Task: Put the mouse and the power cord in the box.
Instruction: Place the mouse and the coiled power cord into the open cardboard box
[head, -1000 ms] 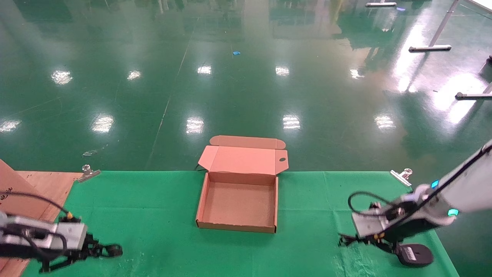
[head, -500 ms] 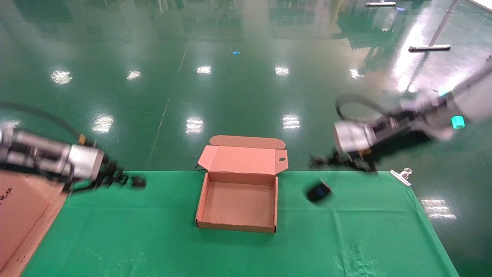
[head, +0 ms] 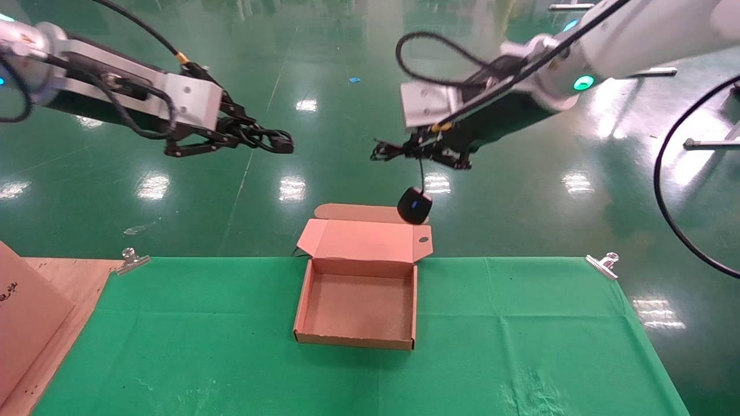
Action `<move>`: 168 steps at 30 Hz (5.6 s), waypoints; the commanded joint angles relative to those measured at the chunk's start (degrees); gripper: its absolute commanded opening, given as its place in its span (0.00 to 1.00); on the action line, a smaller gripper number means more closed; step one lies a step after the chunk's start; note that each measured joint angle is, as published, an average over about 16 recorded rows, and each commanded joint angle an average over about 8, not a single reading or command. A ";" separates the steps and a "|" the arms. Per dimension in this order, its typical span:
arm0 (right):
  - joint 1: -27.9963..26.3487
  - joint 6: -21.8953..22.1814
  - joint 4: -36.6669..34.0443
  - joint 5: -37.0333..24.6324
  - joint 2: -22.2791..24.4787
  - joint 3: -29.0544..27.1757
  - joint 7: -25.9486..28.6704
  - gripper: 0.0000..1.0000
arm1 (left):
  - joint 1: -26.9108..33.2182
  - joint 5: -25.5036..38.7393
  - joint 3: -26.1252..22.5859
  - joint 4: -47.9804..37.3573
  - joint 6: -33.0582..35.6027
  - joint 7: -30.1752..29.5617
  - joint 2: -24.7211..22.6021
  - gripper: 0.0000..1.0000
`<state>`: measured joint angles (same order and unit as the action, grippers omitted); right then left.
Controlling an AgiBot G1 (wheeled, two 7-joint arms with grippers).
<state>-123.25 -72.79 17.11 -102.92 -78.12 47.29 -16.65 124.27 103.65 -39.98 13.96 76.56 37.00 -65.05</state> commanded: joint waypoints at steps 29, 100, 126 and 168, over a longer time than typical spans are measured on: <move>0.97 -1.41 1.70 8.71 0.99 7.96 1.52 0.00 | -27.33 -8.62 6.01 16.84 -29.06 -0.24 -6.64 0.00; 7.48 -0.74 0.56 13.94 -0.17 9.48 -1.89 0.00 | -49.97 -35.08 1.03 43.49 -27.26 -22.09 13.91 1.00; 21.75 33.01 25.15 19.84 -0.74 31.20 16.26 0.00 | -48.61 -46.02 9.20 16.03 -9.29 -3.88 25.40 1.00; 25.70 33.55 19.38 23.27 1.52 33.24 15.31 1.00 | -46.11 -46.19 9.57 11.42 -5.04 -2.62 24.08 1.00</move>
<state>-97.07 -39.87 37.01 -79.12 -76.00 79.65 -1.17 77.95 57.26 -30.23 25.99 71.71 33.81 -40.90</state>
